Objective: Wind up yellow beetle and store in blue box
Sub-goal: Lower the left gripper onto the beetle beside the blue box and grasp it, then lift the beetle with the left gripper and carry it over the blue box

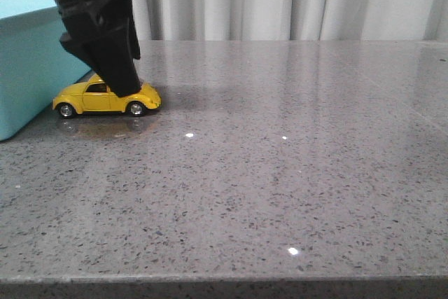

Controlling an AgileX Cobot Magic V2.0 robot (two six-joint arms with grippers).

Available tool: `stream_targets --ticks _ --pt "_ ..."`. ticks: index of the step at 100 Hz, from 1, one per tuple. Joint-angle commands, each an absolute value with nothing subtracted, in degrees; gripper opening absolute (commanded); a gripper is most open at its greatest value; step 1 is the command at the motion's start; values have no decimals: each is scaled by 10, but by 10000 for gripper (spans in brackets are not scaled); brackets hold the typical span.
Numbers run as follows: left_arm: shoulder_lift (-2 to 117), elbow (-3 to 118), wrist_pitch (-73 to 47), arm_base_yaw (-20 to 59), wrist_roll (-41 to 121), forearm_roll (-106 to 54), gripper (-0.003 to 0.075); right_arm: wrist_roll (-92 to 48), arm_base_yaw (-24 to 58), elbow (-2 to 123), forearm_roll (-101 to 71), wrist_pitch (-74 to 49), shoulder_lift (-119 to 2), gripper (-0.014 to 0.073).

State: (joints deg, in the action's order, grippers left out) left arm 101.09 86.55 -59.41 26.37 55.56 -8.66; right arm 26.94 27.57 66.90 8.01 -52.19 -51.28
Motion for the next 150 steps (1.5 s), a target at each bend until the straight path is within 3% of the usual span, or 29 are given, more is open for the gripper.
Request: stream_targets --ticks 1,37,44,63,75,95,127,150 --pt "991 884 -577 268 557 -92 587 265 276 683 85 -485 -505 498" --pt "1016 884 -579 268 552 -89 577 265 276 683 85 -487 -505 498" --pt "1016 884 -580 268 552 -88 528 265 276 683 85 -487 -505 498" --pt "1016 884 -591 268 551 -83 307 265 276 683 85 -487 -505 498" --pt "1016 885 -592 268 551 -83 243 265 276 683 85 -487 -505 498" --pt "1013 934 -618 270 551 -85 242 265 276 683 85 -487 -505 498" --pt "1012 1149 -680 262 421 -52 242 265 276 683 84 -487 -505 498" --pt "1003 1235 -728 212 345 -3 242 265 276 683 84 -487 -505 498"
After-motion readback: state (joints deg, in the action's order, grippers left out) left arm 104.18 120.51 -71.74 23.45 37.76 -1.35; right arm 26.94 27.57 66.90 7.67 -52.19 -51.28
